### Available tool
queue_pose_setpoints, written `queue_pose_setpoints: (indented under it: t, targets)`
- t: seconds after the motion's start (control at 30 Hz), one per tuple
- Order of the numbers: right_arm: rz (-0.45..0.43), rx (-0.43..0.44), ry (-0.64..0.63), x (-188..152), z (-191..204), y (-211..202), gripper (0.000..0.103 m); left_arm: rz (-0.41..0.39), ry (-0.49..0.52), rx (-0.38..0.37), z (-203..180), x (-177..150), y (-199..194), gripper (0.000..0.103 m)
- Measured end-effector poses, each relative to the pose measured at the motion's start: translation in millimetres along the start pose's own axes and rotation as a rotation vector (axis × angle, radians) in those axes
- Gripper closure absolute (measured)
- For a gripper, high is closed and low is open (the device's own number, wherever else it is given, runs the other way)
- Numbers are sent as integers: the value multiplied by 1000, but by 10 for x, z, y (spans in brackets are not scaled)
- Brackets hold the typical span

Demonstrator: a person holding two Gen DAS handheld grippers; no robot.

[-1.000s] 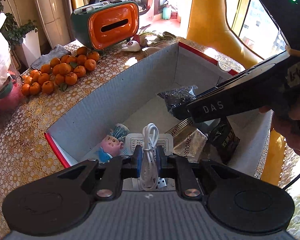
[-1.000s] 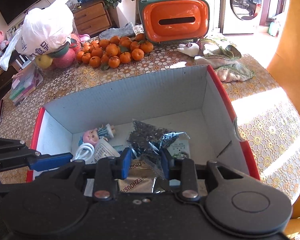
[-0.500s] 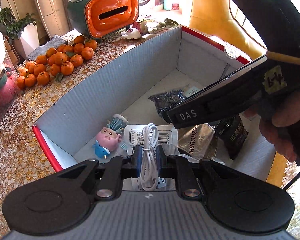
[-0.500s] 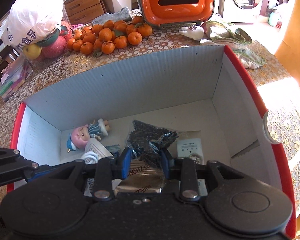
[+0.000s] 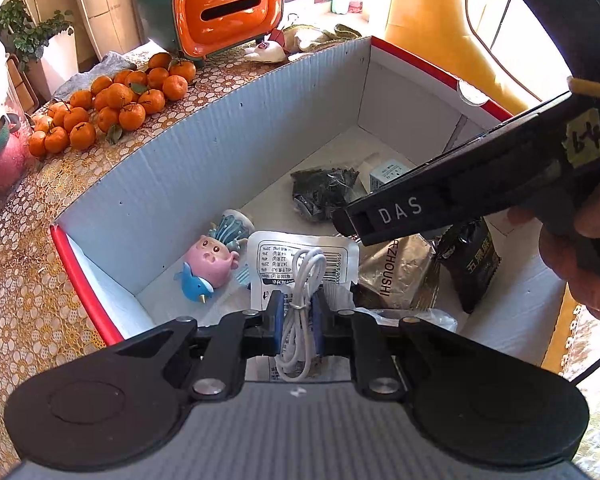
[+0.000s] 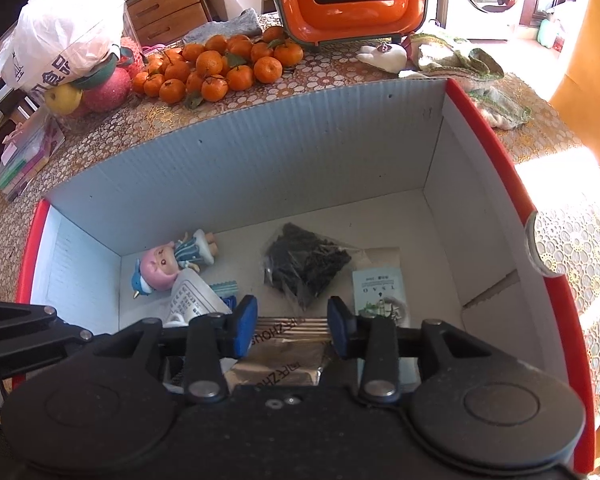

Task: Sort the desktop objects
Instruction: 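Open the left tool to drop the cable while the right tool releases the dark bag, then withdraw both open tools from the shoebox back over the table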

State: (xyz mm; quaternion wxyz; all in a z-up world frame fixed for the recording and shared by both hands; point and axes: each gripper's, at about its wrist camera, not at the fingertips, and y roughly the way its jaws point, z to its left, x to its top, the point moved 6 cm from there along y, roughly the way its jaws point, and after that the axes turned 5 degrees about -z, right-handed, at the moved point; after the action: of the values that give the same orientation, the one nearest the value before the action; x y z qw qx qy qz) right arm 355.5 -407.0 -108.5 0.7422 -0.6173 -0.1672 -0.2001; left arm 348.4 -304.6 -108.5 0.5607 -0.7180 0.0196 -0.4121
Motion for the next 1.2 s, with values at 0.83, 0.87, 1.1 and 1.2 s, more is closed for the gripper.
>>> queue_pose_setpoints:
  t: [0.83, 0.87, 1.1, 1.2]
  targets:
    - [-48, -19, -41, -137, 105, -693, 62, -58, -39, -3, -71, -66, -686, 89]
    - [-50, -16, -43, -144, 108, -725, 61, -59, -42, -3, -72, -70, -716, 89]
    - [-64, 13, -50, -230, 134, -971, 60, -75, -50, -6, -103, -99, -932, 89]
    - [-71, 18, -70, -286, 150, -1063, 59, -86, -60, -5, -106, -119, -1007, 86]
